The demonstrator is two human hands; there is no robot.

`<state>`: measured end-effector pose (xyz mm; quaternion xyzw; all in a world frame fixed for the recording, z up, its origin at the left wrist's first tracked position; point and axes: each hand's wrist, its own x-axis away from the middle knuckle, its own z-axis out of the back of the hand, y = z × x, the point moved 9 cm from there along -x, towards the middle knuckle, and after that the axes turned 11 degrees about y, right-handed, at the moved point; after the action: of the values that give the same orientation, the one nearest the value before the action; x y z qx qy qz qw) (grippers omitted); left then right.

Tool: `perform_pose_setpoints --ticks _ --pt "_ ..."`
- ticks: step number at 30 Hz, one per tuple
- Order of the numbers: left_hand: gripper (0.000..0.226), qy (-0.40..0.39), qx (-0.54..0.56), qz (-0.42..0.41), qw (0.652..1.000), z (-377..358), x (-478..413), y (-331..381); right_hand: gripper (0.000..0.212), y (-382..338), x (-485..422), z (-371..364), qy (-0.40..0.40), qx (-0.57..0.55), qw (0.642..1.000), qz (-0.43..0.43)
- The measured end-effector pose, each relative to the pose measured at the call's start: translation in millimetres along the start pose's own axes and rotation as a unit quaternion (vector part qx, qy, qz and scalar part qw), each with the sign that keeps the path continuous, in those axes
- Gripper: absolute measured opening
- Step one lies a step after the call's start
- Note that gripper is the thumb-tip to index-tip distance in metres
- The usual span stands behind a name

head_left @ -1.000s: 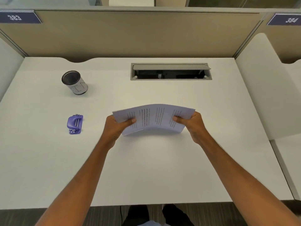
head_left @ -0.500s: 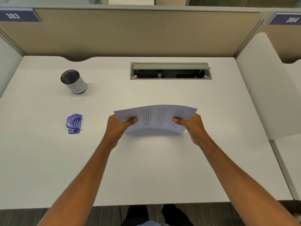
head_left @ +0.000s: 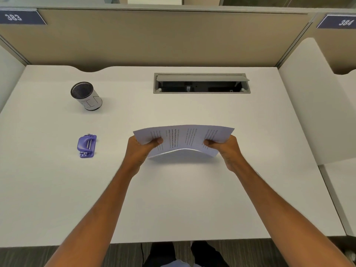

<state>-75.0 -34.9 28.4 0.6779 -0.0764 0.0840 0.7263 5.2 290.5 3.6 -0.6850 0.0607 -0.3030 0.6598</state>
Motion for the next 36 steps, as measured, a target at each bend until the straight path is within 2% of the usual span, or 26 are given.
perform_pose_setpoints --ticks 3,6,13,16,18,23,27,31,34,36 --pt "0.039 0.009 0.053 0.007 0.999 6.9 -2.1 3.6 0.040 -5.7 -1.4 6.0 -0.008 0.010 1.000 0.012" --pt "0.037 0.020 0.128 0.029 0.991 12.0 -1.9 8.2 0.046 -10.2 -1.7 10.9 -0.015 -0.018 1.000 0.010" --pt "0.055 0.012 0.277 0.078 0.958 -3.7 1.3 3.4 0.028 -19.3 8.0 -17.1 -0.050 -0.186 0.981 -0.036" --pt "0.062 0.023 0.301 0.097 0.949 -17.1 6.3 -3.7 0.029 -25.2 18.5 -43.0 -0.060 -0.235 0.969 -0.048" --pt "0.057 0.029 0.317 0.108 0.942 -26.8 11.3 -8.0 0.034 -28.3 24.4 -57.4 -0.059 -0.261 0.962 -0.052" --pt "0.057 0.044 0.357 0.143 0.922 -46.9 25.1 -21.0 0.042 -32.8 30.2 -74.1 -0.021 -0.278 0.960 -0.037" --pt "0.056 0.040 0.360 0.155 0.919 -50.1 32.2 -24.7 0.040 -35.7 26.9 -70.9 -0.007 -0.259 0.965 -0.033" --pt "0.050 -0.005 0.322 0.171 0.931 -32.1 28.2 -27.6 0.046 -39.0 19.7 -59.6 -0.018 -0.245 0.969 -0.034" --pt "0.041 -0.040 0.271 0.185 0.944 -13.0 20.0 -29.4 0.049 -41.8 14.5 -50.4 -0.030 -0.242 0.969 -0.038" --pt "0.050 -0.068 0.218 0.177 0.958 -4.5 12.9 -27.2 0.049 -42.0 12.3 -46.5 -0.040 -0.230 0.971 -0.043"
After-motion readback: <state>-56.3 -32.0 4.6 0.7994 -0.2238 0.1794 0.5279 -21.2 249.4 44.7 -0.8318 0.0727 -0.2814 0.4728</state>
